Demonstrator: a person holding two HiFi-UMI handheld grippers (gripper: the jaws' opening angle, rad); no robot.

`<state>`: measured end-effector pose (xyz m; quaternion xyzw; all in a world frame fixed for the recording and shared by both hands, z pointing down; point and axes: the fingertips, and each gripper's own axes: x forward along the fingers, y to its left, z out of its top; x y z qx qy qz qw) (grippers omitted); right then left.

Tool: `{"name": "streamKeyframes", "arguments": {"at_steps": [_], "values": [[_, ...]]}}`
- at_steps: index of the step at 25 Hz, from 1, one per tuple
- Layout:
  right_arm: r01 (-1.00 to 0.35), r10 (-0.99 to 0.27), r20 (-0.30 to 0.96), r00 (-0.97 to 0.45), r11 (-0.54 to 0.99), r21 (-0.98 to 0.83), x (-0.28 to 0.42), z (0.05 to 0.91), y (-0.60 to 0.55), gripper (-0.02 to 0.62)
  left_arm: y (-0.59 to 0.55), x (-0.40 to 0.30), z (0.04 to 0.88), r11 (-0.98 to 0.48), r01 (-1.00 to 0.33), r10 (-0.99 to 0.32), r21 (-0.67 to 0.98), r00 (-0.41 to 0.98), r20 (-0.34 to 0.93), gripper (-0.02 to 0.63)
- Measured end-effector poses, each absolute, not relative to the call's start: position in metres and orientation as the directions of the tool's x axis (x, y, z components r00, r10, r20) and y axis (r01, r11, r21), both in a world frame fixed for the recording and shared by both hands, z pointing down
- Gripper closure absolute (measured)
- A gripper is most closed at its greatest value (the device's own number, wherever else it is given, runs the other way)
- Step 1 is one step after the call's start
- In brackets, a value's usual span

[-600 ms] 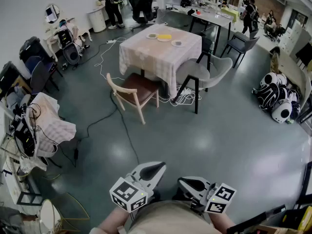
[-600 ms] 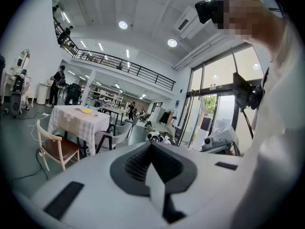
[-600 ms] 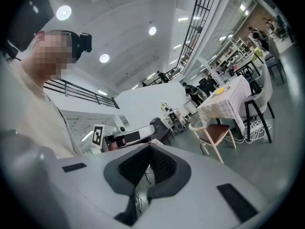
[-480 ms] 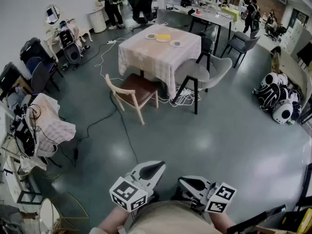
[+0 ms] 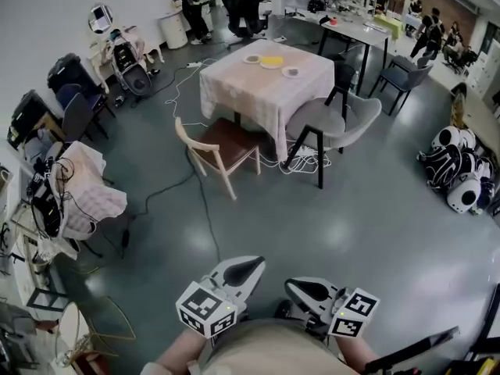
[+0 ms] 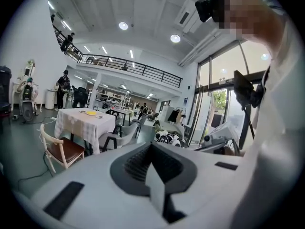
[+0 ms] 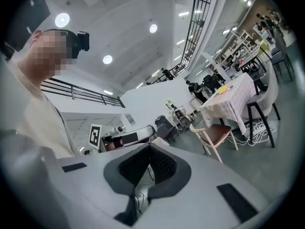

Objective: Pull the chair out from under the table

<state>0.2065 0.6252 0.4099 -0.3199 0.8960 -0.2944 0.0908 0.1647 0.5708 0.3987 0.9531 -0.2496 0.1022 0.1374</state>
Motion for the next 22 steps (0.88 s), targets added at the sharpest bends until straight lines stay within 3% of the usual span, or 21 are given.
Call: {"name": "streamKeyframes", "arguments": {"at_steps": [17,22], "values": [[-0.516,-0.572,0.016,-0.82,0.727,-0.453,0.246,0.391,0.595,0.584,0.538,0.2,0.387,-0.792,-0.591,-0.543,0.152,0.797,0.265,0.6],[-0.506,-0.585,-0.013,-0.811,0.711,-0.488,0.247,0.383,0.58,0.584,0.519,0.207,0.39,-0.794,-0.578,-0.533,0.187,0.811,0.242,0.6]]}}
